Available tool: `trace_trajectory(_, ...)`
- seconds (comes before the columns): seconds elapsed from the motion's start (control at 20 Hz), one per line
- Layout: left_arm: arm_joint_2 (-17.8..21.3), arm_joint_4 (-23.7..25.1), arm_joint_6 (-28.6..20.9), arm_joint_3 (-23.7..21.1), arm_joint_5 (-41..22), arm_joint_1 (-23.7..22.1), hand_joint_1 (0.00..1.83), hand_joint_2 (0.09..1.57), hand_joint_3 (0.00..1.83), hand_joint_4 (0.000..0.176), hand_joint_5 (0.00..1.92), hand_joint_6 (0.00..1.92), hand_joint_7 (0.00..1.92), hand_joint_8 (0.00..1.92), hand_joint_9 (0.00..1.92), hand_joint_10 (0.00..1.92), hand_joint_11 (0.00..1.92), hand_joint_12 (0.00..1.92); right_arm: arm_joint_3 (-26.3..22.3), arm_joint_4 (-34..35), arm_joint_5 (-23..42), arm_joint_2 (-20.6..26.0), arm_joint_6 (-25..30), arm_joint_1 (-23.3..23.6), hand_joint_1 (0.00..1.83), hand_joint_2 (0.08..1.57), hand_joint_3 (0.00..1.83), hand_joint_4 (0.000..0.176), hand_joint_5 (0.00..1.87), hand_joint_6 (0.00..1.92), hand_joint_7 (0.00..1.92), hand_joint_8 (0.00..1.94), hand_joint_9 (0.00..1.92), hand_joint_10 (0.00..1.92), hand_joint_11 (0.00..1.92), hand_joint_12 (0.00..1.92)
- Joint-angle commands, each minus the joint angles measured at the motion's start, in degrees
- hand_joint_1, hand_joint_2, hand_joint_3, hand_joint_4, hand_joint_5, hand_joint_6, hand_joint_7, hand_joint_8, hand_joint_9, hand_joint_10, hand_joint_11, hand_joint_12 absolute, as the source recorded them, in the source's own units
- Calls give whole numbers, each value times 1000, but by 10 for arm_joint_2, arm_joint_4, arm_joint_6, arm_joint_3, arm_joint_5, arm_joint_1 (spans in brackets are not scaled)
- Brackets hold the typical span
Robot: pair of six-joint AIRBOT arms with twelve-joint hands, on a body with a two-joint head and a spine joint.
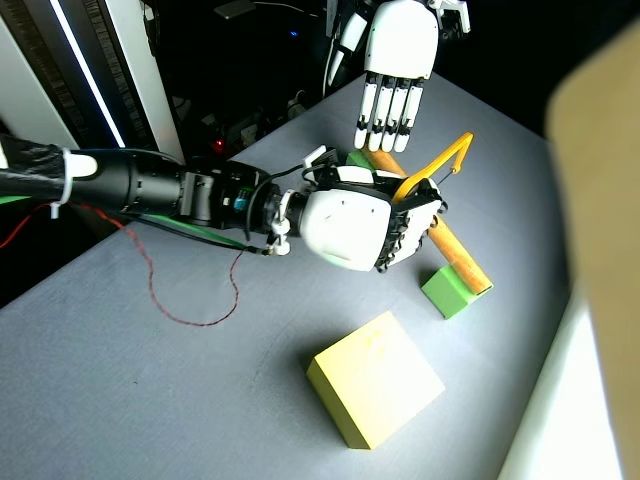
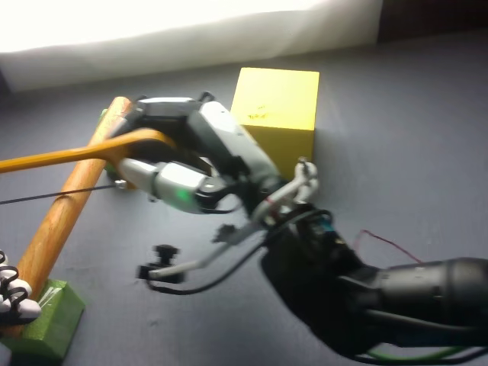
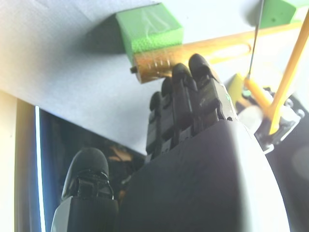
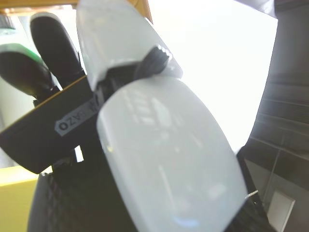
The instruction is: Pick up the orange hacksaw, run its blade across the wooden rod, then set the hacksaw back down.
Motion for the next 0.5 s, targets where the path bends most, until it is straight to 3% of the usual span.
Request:
trace_trajectory(0.0,-1,-11,-2,-1,-6,-5,50,1286,0,0,173,4,219,3,201,3,0,441,-13,-31,61,15,6,-2,1338,1159,6,0,826,1000,902,1164,878,1380,840,1541)
trace_trajectory(0.05,-1,-11,-2,-1,-6,-5,50,1288,1,0,171,3,215,1,197,1,0,445,-24,-32,64,28,4,-8,1252,1156,1,0,857,1016,949,1206,898,1265,826,1555)
trace_trajectory(0.15,-1,-11,-2,-1,-6,-5,103,1276,0,0,194,7,237,5,211,4,0,483,-44,-35,75,52,4,-21,1359,1168,1,0,784,1039,884,1158,871,1419,854,1510)
trace_trajectory(0.2,-1,-11,-2,-1,-6,-5,62,1284,1,0,180,2,220,1,196,1,0,466,-52,-35,78,60,4,-25,1263,1151,0,0,849,1022,976,1153,945,1223,881,1500)
trace_trajectory(0.25,-1,-11,-2,-1,-6,-5,47,1289,2,0,169,2,209,1,189,0,0,442,-64,-35,82,75,4,-31,1243,1148,0,0,862,1016,988,1166,968,1163,876,1499)
trace_trajectory(0.3,-1,-11,-2,-1,-6,-5,91,1287,0,0,177,5,215,4,197,4,0,451,-71,-35,83,85,4,-34,1341,1156,3,0,818,1013,910,1137,903,1356,862,1491)
trace_trajectory(0.45,-1,-11,-2,-1,-6,-5,62,1288,2,0,173,2,221,2,196,1,0,472,-93,-35,92,113,1,-42,1366,1161,0,0,804,1026,891,1132,882,1404,857,1488)
